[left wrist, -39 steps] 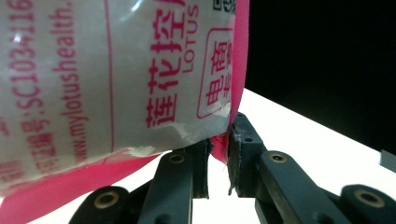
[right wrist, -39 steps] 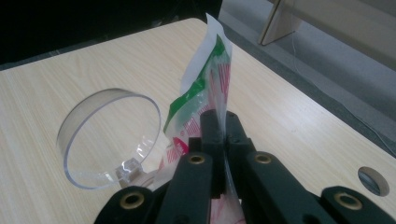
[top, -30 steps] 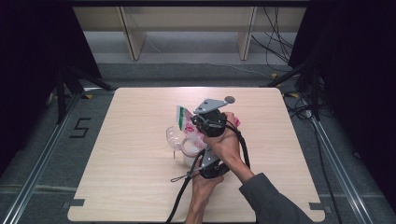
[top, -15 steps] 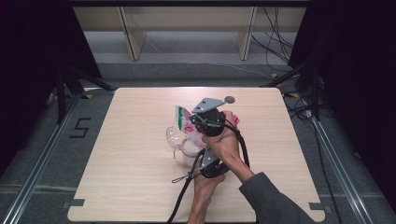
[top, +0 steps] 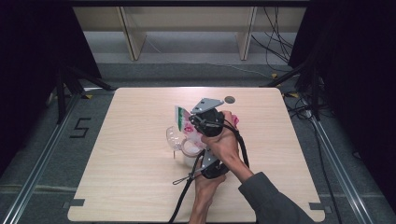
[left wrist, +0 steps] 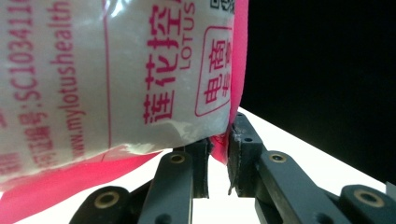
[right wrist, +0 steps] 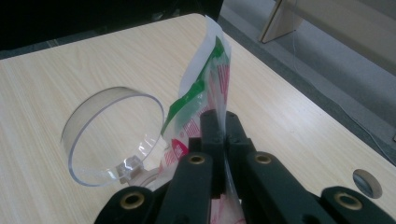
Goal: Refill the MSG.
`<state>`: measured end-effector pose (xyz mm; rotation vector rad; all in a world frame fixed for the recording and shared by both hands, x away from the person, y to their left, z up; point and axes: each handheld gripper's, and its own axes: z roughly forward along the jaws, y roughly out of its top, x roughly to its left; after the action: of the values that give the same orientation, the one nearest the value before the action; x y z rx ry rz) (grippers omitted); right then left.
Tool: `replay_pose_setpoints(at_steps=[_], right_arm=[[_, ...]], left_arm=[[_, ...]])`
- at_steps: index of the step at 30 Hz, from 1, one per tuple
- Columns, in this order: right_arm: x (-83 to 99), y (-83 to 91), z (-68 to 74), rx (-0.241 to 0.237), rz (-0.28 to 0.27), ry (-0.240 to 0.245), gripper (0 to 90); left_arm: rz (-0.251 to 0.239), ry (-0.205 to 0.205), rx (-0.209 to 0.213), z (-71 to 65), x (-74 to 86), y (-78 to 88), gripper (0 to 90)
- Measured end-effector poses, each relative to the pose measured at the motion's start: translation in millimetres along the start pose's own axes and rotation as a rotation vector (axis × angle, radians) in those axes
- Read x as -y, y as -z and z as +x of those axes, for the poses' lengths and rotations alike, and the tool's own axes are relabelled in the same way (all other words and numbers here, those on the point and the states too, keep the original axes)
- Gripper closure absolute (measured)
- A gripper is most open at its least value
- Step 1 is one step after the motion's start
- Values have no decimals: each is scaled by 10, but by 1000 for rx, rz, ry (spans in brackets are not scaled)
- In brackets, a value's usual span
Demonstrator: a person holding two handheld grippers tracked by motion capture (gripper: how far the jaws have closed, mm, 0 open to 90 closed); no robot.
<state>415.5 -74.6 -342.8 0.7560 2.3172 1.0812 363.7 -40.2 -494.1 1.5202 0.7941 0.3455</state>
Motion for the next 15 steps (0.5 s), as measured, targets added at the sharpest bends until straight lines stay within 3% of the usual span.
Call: replay_pose_setpoints(at_steps=[6,8,12,15], right_arm=[[-2,6,11,-4,5,-8,900],[-4,2,4,5,-1,10,900],[-14,0,13,-9,2,9,900],[-21,-7,10,-11,3,30,900]], left_arm=[[-7,-3,-1,1,-3,2,795],[-4,-7,2,8,-2,7,795],[-15,0,-20,6,-3,12,794],[-17,-4,-2,10,-3,8,795]])
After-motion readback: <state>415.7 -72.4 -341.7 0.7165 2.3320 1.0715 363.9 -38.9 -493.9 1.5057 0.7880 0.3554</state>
